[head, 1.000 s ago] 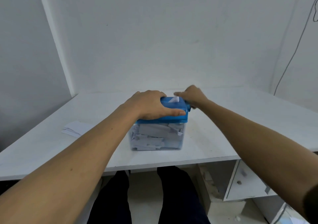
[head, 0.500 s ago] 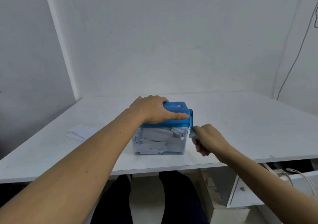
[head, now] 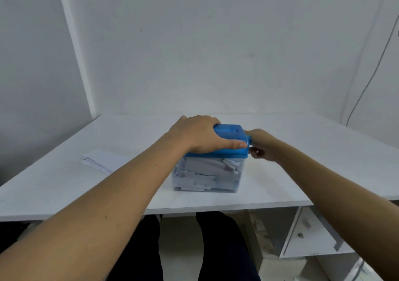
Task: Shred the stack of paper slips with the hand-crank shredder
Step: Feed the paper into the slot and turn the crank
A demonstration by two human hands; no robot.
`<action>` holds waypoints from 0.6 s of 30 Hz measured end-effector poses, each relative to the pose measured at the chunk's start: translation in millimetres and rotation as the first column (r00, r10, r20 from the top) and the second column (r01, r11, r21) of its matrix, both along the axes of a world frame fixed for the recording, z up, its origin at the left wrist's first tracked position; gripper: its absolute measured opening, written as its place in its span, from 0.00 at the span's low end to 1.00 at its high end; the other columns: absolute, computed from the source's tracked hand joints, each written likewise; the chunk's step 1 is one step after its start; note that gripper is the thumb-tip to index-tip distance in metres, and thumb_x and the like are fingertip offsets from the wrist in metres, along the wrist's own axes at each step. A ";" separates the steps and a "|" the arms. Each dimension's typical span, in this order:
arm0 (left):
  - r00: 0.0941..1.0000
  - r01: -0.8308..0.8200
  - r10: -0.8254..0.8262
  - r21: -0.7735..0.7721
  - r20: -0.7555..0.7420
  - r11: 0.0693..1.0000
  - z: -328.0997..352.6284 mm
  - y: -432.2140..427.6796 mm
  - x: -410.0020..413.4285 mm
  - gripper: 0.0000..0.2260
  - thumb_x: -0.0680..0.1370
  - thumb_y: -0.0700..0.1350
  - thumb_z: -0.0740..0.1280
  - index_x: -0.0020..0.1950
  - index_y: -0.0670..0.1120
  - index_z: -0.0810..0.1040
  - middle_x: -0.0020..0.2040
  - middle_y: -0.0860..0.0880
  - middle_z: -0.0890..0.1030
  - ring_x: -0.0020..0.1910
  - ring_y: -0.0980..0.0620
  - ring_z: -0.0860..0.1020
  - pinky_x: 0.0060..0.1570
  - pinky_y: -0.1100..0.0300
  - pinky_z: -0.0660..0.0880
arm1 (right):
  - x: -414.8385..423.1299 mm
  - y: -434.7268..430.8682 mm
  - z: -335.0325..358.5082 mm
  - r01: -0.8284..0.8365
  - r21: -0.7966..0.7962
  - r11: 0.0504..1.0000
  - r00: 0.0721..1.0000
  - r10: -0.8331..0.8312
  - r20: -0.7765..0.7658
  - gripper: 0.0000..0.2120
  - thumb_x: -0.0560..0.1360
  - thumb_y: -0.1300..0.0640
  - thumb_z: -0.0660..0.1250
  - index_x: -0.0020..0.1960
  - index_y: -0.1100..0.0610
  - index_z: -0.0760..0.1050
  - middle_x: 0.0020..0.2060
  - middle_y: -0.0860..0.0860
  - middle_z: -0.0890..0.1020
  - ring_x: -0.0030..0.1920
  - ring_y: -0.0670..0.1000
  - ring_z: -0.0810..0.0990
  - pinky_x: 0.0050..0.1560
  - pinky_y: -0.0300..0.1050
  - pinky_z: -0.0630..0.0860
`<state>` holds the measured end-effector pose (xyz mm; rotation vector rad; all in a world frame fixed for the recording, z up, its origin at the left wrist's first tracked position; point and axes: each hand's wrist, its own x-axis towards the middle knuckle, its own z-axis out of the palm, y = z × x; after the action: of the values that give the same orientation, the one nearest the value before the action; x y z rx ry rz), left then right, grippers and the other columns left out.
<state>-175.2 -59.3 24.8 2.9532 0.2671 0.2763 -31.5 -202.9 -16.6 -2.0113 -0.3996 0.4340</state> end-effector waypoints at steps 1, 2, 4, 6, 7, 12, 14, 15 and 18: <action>1.000 -0.005 0.005 -0.001 0.000 1.000 -0.1 0.0 0.1 0.40 0.63 0.84 0.55 0.63 0.58 0.75 0.56 0.59 0.79 0.52 0.52 0.76 0.57 0.52 0.70 | -0.3 0.6 -3.3 0.001 0.020 1.000 1.000 0.000 -0.028 0.14 0.81 0.53 0.62 0.38 0.57 0.71 0.31 0.51 0.71 0.28 0.46 0.65 0.24 0.36 0.62; 1.000 -0.011 0.011 -0.006 0.000 1.000 0.0 -0.2 0.7 0.40 0.63 0.84 0.55 0.63 0.58 0.75 0.55 0.59 0.79 0.52 0.52 0.76 0.58 0.51 0.70 | -0.7 0.0 -4.4 0.002 0.027 1.000 1.000 -0.001 -0.024 0.14 0.81 0.54 0.61 0.38 0.57 0.71 0.31 0.51 0.71 0.28 0.46 0.65 0.25 0.36 0.62; 1.000 -0.020 0.020 -0.015 -0.006 1.000 1.2 -0.5 0.5 0.40 0.63 0.84 0.55 0.63 0.58 0.75 0.56 0.59 0.79 0.53 0.52 0.76 0.59 0.51 0.71 | 0.1 -0.8 -3.2 -0.009 -0.012 1.000 0.999 0.009 0.035 0.13 0.80 0.54 0.62 0.37 0.57 0.71 0.32 0.52 0.73 0.30 0.48 0.69 0.27 0.38 0.65; 1.000 -0.020 0.020 -0.012 -0.019 1.000 2.0 -0.5 0.4 0.41 0.63 0.84 0.55 0.65 0.59 0.75 0.57 0.59 0.79 0.53 0.52 0.76 0.59 0.50 0.71 | 1.6 -0.7 4.3 0.000 -0.062 0.998 0.996 0.006 0.089 0.13 0.79 0.52 0.65 0.40 0.58 0.74 0.36 0.52 0.78 0.35 0.49 0.75 0.32 0.40 0.71; 0.999 -0.021 0.021 -0.013 -0.032 1.000 1.4 -0.1 0.5 0.41 0.63 0.84 0.54 0.65 0.59 0.74 0.58 0.58 0.79 0.54 0.51 0.76 0.60 0.50 0.71 | 3.5 0.5 8.7 0.012 -0.069 0.998 0.994 -0.004 0.112 0.13 0.79 0.50 0.66 0.43 0.59 0.77 0.39 0.53 0.80 0.38 0.50 0.77 0.36 0.41 0.74; 0.989 0.005 -0.019 -0.094 -0.148 0.996 15.0 3.0 5.1 0.44 0.68 0.79 0.60 0.77 0.55 0.66 0.74 0.54 0.71 0.70 0.49 0.71 0.71 0.45 0.64 | 8.3 13.8 47.5 0.007 -0.035 0.999 0.978 0.000 0.209 0.12 0.81 0.50 0.65 0.51 0.59 0.79 0.48 0.53 0.84 0.44 0.50 0.81 0.48 0.46 0.78; 0.978 0.034 -0.085 -0.258 -0.190 0.966 26.3 8.7 8.4 0.46 0.70 0.73 0.68 0.81 0.50 0.61 0.79 0.52 0.65 0.76 0.50 0.65 0.76 0.47 0.59 | 4.2 21.9 63.1 -0.048 -0.043 0.998 0.965 0.057 0.257 0.11 0.80 0.52 0.66 0.53 0.59 0.80 0.48 0.53 0.84 0.45 0.50 0.81 0.48 0.45 0.78; 0.976 0.043 -0.106 -0.309 -0.188 0.950 31.3 12.2 9.6 0.47 0.68 0.71 0.70 0.81 0.49 0.61 0.79 0.52 0.64 0.76 0.50 0.64 0.76 0.49 0.59 | 0.8 26.0 69.8 -0.077 -0.052 0.996 0.957 0.089 0.277 0.10 0.80 0.52 0.66 0.54 0.59 0.80 0.48 0.53 0.85 0.45 0.50 0.82 0.48 0.44 0.78; 0.985 0.051 -0.102 -0.327 -0.141 0.944 41.8 22.2 7.6 0.44 0.67 0.68 0.69 0.79 0.50 0.66 0.77 0.53 0.68 0.75 0.51 0.67 0.76 0.51 0.60 | -11.0 39.2 85.4 -0.153 -0.125 0.980 0.927 0.186 0.326 0.10 0.79 0.53 0.67 0.54 0.59 0.80 0.47 0.52 0.85 0.47 0.50 0.83 0.50 0.45 0.79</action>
<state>-167.5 -37.1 66.6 2.6533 0.1940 -0.0112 -42.5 -163.7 68.8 -2.1589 -0.7828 0.2158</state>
